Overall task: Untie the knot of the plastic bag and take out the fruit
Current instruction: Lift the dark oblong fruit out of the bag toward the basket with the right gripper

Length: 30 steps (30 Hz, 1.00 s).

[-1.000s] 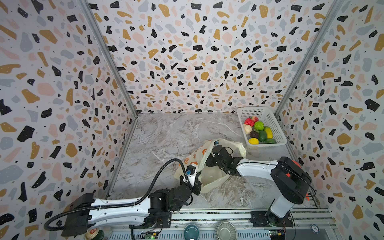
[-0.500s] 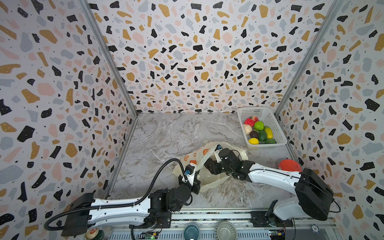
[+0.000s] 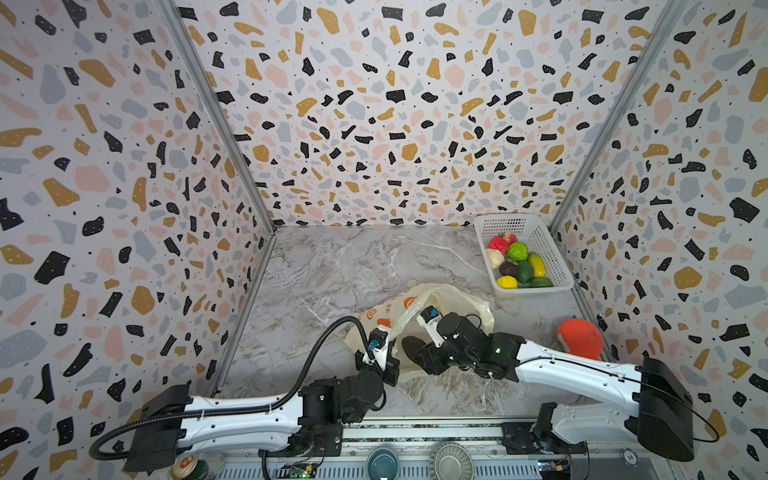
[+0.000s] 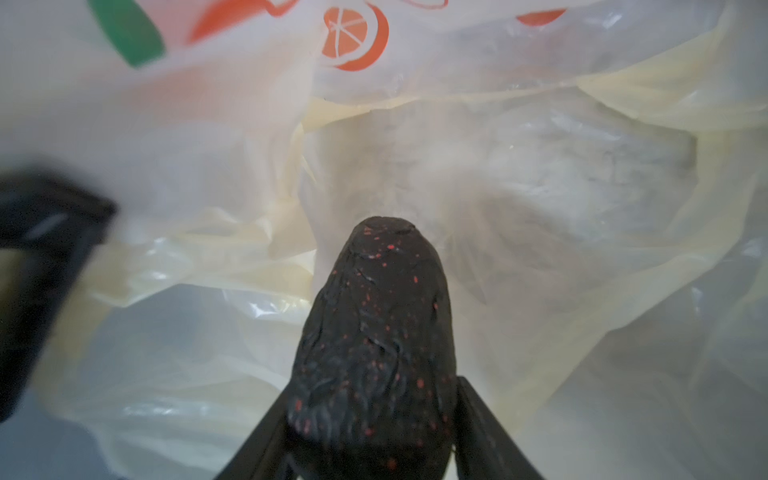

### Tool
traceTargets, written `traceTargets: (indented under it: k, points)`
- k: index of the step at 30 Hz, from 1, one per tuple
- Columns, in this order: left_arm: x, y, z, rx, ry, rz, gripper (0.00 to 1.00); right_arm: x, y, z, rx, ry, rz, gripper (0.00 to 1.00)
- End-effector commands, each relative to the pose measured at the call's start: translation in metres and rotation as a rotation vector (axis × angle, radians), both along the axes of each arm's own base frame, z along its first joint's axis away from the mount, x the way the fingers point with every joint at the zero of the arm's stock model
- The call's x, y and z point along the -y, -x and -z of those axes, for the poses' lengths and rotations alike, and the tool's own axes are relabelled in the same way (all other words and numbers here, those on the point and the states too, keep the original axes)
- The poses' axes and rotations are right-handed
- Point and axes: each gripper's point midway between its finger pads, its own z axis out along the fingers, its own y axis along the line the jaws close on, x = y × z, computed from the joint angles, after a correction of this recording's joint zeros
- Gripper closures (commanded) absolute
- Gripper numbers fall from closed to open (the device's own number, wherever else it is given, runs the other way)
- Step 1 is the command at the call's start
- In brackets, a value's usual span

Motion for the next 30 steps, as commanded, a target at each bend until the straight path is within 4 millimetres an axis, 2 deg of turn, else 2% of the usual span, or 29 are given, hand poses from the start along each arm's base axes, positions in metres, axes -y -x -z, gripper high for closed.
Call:
traceTargets:
  k: [1, 8, 16, 23, 30]
  points:
    - [-0.002, -0.003, -0.008, 0.009, 0.037, -0.039, 1.00, 0.006, 0.000, -0.035, 0.033, -0.021, 0.012, 0.46]
    - [-0.004, -0.005, -0.005, 0.001, 0.005, -0.062, 1.00, 0.023, 0.008, -0.076, 0.045, -0.035, 0.018, 0.46]
    - [-0.008, -0.006, -0.006, 0.000, 0.006, -0.082, 1.00, 0.044, 0.000, -0.126, 0.065, -0.122, 0.066, 0.46]
    - [-0.012, -0.007, -0.006, -0.003, 0.010, -0.094, 1.00, 0.070, -0.017, -0.165, 0.110, -0.168, 0.121, 0.46]
    - [-0.014, -0.008, -0.006, 0.003, -0.002, -0.108, 1.00, 0.093, -0.051, -0.197, 0.158, -0.215, 0.171, 0.46]
